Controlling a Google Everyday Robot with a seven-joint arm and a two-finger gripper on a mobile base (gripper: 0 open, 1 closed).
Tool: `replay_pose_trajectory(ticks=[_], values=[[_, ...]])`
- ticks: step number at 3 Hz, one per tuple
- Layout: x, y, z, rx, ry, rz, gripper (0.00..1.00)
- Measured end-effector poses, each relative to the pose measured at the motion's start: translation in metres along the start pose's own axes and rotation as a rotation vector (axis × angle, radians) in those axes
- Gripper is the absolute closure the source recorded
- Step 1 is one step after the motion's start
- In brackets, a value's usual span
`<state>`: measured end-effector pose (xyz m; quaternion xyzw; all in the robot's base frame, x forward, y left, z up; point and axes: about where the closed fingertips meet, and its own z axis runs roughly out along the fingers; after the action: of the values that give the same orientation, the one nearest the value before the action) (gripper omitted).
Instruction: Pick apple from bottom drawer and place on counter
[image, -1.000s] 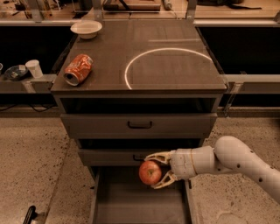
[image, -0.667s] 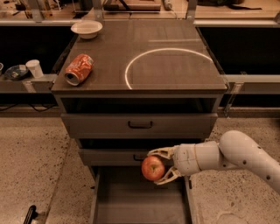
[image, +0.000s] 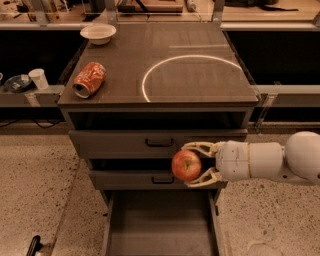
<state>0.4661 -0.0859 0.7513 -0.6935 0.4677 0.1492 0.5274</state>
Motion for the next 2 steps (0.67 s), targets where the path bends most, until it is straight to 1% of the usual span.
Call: replay_pose_trajectory(ticks=[1,2], values=[[0.0031,-0.0105,-0.0057,0.053,0.017,0.008,1.0],[0.001,-0.0117,-0.0033,0.061,0.032,0.019,1.0]])
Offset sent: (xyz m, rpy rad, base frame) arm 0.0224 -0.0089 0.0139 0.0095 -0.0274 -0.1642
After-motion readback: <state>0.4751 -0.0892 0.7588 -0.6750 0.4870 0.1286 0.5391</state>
